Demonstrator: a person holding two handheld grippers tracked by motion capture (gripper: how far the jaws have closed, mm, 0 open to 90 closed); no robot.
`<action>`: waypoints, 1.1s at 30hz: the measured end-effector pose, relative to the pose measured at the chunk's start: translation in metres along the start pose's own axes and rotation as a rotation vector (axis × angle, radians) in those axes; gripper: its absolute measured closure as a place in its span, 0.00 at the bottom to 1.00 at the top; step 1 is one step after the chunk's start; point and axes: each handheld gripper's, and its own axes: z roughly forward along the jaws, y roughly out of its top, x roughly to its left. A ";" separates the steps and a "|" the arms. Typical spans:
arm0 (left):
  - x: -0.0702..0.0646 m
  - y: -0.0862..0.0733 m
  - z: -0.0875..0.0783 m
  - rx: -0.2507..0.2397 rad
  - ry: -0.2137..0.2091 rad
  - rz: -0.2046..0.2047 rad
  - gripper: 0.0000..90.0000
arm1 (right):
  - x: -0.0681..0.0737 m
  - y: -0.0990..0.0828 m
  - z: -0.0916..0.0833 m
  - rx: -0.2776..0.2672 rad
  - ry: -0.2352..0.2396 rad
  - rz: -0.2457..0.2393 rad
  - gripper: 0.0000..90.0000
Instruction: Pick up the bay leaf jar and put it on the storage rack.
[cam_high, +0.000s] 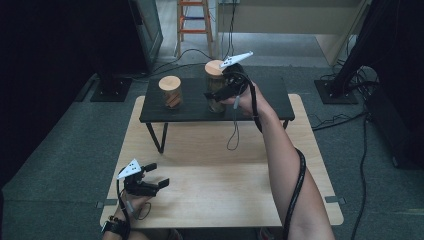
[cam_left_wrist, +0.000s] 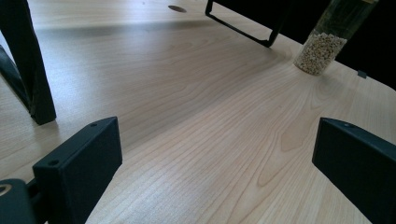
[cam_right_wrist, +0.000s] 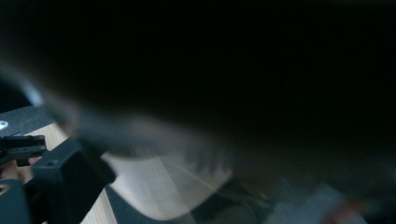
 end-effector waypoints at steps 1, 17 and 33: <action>0.000 0.000 0.000 0.000 0.000 0.000 0.02 | 0.001 -0.001 -0.001 0.000 -0.006 0.002 0.00; -0.002 0.000 0.000 0.002 0.008 0.005 0.02 | 0.006 -0.008 -0.024 -0.027 -0.024 0.001 0.00; -0.003 0.001 0.001 0.008 0.013 0.007 0.02 | 0.016 -0.017 -0.046 -0.012 -0.039 0.002 0.00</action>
